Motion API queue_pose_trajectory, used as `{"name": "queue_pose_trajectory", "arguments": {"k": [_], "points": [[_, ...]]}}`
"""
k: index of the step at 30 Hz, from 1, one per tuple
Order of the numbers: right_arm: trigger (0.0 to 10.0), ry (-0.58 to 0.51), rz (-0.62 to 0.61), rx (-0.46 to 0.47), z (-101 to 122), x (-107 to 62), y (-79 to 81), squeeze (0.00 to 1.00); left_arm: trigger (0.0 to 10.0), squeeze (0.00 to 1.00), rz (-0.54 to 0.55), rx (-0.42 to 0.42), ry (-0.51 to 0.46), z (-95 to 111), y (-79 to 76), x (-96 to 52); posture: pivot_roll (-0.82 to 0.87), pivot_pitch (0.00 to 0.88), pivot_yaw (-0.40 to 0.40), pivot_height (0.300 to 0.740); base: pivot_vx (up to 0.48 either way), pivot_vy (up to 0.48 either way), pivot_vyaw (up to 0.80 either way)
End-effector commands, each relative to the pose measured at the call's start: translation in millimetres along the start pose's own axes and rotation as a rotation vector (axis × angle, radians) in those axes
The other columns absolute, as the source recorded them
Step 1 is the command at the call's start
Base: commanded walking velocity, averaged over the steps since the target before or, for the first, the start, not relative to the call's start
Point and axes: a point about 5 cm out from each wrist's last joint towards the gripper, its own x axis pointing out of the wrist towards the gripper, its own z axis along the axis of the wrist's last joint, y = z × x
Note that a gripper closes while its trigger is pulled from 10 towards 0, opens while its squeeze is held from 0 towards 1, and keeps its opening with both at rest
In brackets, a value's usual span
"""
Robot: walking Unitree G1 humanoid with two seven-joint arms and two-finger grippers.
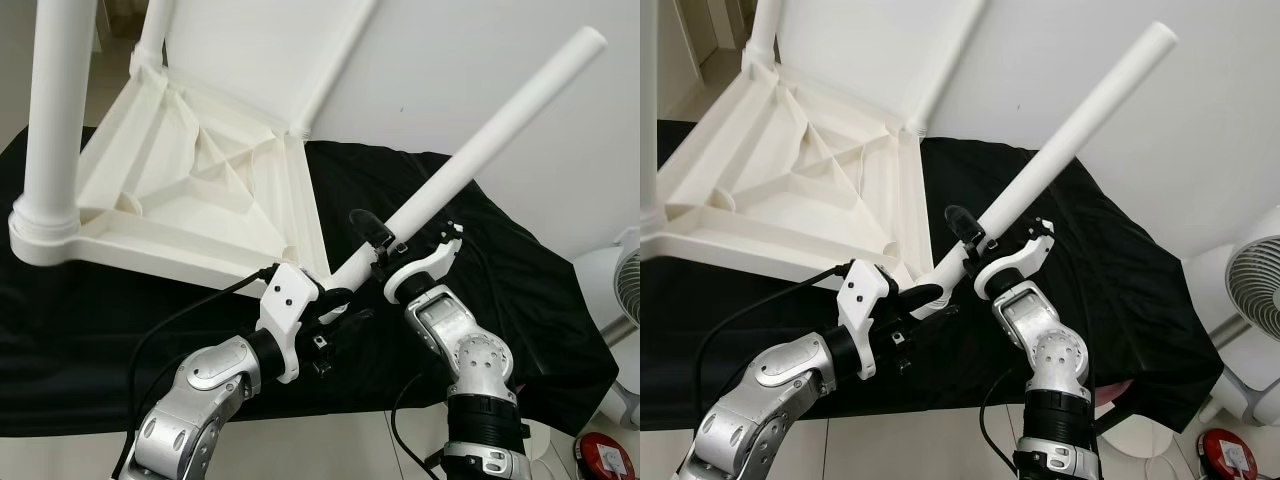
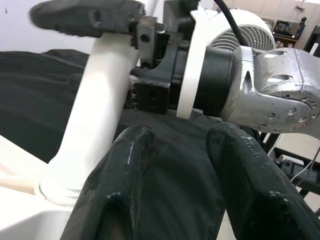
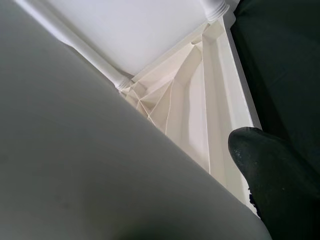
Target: Building children table
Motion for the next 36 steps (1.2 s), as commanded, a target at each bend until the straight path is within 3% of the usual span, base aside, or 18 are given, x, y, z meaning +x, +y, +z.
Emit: {"name": "queue_pose_trajectory", "arguments": {"k": [1,4,9,14,16,19,24,33,36], "points": [[10.0,-0.095,0.173,0.274,-4,-0.6,8.0,0.0,10.0,0.0,-0.032,0.016,-0.006,6,-5.6,2.2,0.0,0.0,-0.115,0.74,0.0,0.0,0.0],[10.0,-0.105,0.153,0.274,-2,-4.1,-0.9,0.0,10.0,0.0,-0.042,0.018,0.003,6,-6.9,1.8,0.0,0.0,-0.119,0.74,0.0,0.0,0.0],[10.0,-0.091,0.115,0.28,-2,-18.4,-29.9,0.0,10.0,0.0,-0.045,0.01,0.007,11,-5.0,-1.3,0.0,0.0,-0.117,0.74,0.0,0.0,0.0],[10.0,-0.08,0.115,0.3,-3,-23.1,-38.2,0.0,10.0,0.0,-0.049,-0.026,-0.016,17,-2.5,-3.8,0.0,0.0,-0.118,0.74,0.0,0.0,0.0],[10.0,-0.121,0.153,0.374,-1,-33.2,-48.3,0.0,10.0,0.0,-0.068,-0.021,-0.003,17,-3.5,-6.8,0.01,0.0,-0.117,0.74,0.0,0.0,0.0],[10.0,-0.138,0.174,0.414,-1,-38.5,-53.0,0.0,10.0,0.0,-0.074,-0.021,0.009,17,-4.4,-8.2,0.02,0.0,-0.115,0.74,0.0,0.0,0.0],[10.0,-0.127,0.162,0.413,-8,-41.4,-59.8,0.0,10.0,0.0,-0.074,-0.029,0.018,16,-5.0,-9.1,0.02,0.0,-0.115,0.74,0.0,0.0,0.0],[10.0,-0.165,0.033,0.433,-11,-49.3,-94.3,0.0,10.0,0.0,-0.084,-0.041,0.044,14,-8.0,-10.4,0.03,0.0,-0.109,0.74,0.0,0.0,0.0],[10.0,-0.165,0.033,0.433,-11,-49.3,-94.3,0.0,10.0,0.0,-0.084,-0.041,0.044,14,-8.0,-10.4,0.03,0.0,-0.109,0.74,0.0,0.0,0.0]]}}
